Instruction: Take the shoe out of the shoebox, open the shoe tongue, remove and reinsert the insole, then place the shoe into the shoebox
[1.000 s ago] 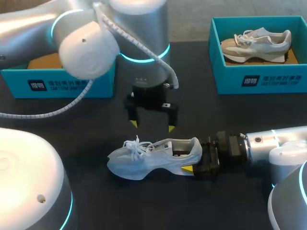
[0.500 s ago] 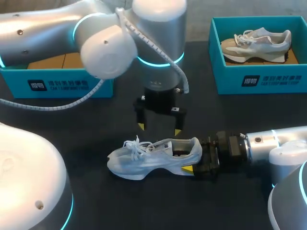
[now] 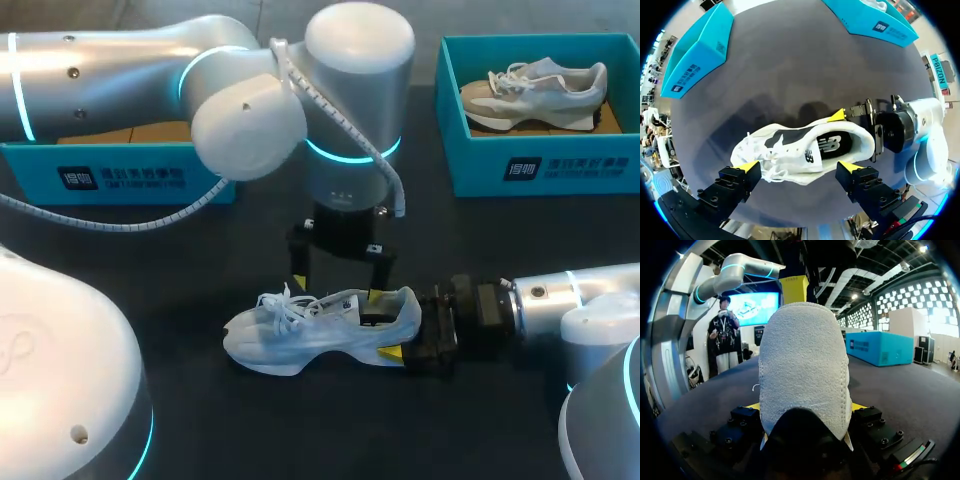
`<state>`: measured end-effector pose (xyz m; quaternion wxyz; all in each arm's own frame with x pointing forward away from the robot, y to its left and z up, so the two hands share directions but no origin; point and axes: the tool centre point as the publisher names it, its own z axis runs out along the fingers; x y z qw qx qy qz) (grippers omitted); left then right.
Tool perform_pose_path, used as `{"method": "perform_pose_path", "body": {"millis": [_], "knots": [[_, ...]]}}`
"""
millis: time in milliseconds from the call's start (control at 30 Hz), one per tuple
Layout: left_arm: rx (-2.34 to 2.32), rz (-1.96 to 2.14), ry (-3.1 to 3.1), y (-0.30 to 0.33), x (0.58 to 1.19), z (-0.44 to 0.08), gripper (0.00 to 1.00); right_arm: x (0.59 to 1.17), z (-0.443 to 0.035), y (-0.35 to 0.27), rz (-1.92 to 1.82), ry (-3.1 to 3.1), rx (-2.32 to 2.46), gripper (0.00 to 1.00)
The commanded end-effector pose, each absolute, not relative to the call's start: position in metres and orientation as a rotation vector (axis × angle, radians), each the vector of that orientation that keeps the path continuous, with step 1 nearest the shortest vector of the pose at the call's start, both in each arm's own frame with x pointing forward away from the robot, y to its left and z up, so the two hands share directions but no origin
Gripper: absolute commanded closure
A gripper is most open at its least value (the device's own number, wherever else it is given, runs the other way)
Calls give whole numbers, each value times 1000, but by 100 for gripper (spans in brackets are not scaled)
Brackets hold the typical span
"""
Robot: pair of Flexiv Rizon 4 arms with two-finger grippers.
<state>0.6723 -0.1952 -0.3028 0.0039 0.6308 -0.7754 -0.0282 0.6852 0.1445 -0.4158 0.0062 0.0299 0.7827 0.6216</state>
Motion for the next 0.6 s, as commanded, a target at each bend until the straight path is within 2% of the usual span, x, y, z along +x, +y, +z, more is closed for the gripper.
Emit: {"method": "perform_pose_path", "body": {"millis": [33, 600], "knots": [[1992, -101, -2420, -206, 673, -308, 0, 684, -415, 146, 1940, 2449, 98, 100], [2086, -170, -2373, -214, 679, -329, 0, 684, -415, 146, 1940, 2449, 98, 100]]}}
